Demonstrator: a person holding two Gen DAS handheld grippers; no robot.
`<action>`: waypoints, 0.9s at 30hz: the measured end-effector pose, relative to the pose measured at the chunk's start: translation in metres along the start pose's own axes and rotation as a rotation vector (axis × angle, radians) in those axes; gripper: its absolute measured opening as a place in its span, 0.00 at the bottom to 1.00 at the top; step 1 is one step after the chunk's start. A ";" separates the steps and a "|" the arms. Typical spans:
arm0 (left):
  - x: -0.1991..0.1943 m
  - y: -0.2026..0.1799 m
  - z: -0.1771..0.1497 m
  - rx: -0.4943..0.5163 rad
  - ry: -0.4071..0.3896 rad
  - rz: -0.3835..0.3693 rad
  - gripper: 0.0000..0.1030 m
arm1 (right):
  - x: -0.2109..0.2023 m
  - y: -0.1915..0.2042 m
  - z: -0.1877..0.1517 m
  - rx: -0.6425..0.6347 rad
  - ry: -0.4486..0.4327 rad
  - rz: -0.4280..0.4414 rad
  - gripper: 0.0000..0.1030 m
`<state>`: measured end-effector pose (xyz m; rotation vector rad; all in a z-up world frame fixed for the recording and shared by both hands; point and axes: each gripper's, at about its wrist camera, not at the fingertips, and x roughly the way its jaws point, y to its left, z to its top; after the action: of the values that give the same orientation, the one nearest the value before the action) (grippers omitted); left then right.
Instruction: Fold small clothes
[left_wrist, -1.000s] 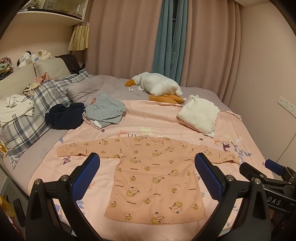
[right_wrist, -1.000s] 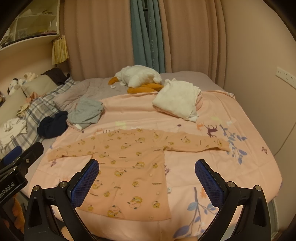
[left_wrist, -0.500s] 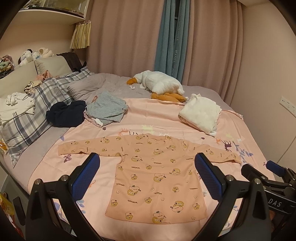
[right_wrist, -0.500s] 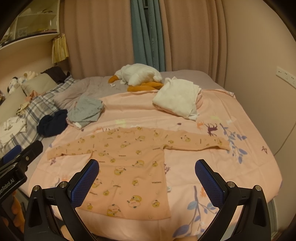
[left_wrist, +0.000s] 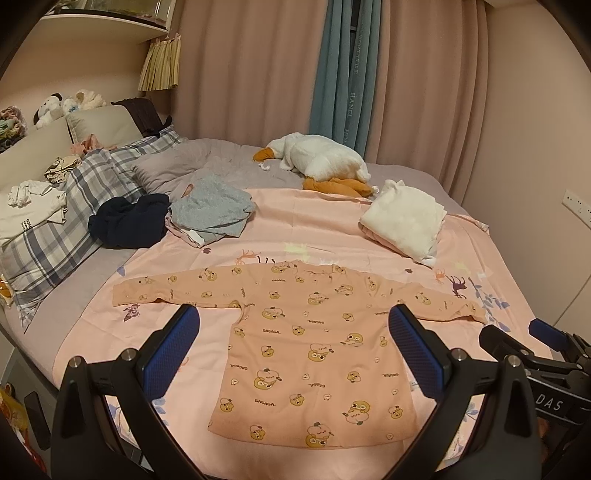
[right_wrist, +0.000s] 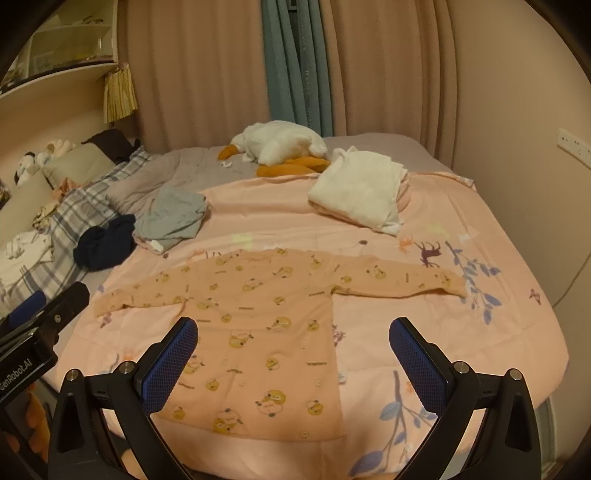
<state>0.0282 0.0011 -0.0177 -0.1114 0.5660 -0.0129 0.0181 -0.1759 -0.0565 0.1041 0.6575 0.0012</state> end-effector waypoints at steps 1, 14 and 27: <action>0.003 0.000 0.000 -0.001 0.003 0.000 1.00 | 0.003 0.000 0.000 -0.001 0.004 0.002 1.00; 0.127 0.061 0.009 -0.098 0.095 -0.081 1.00 | 0.090 -0.059 0.020 0.078 0.095 0.099 1.00; 0.358 0.164 -0.073 -0.539 0.504 -0.239 0.98 | 0.261 -0.311 -0.015 0.538 0.400 -0.092 1.00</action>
<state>0.2887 0.1415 -0.2879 -0.7151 1.0476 -0.1235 0.2060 -0.4750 -0.2578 0.6036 1.0501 -0.2502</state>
